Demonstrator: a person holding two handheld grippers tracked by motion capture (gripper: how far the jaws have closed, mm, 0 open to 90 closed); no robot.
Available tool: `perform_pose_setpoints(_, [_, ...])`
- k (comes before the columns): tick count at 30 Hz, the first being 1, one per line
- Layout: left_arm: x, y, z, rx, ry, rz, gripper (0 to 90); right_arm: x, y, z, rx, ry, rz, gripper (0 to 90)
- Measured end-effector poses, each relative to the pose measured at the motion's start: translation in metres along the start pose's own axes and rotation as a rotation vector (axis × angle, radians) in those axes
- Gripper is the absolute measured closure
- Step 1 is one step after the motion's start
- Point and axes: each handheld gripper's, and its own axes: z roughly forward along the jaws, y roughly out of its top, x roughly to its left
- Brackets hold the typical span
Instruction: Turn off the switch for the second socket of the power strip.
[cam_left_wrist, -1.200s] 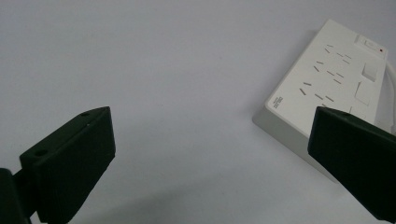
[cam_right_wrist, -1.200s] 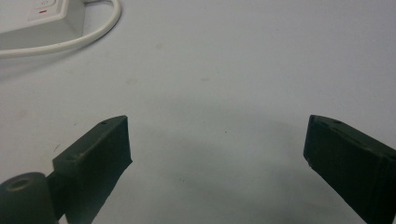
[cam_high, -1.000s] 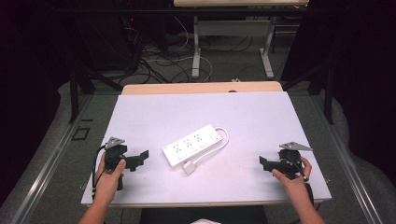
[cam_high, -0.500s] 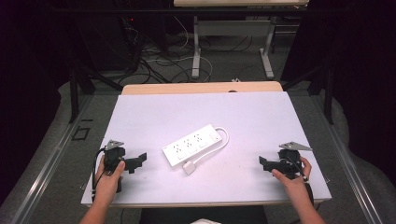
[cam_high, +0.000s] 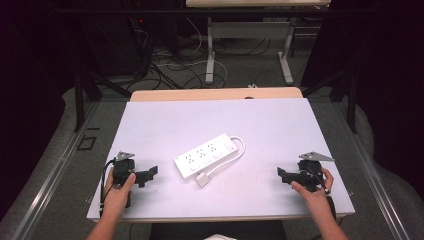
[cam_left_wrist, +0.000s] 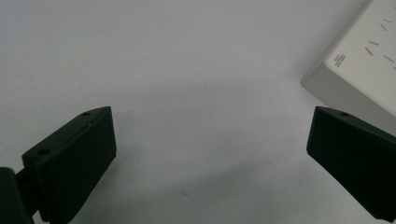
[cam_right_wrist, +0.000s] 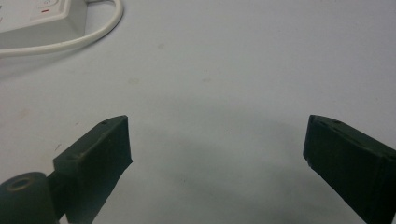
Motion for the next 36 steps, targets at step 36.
perform_pose_setpoints(36, [-0.0001,-0.0020,0.0050,0.011,-0.001,0.003,2.0,0.0004,0.0000,0.0010,0.006,0.004,0.002,7.2])
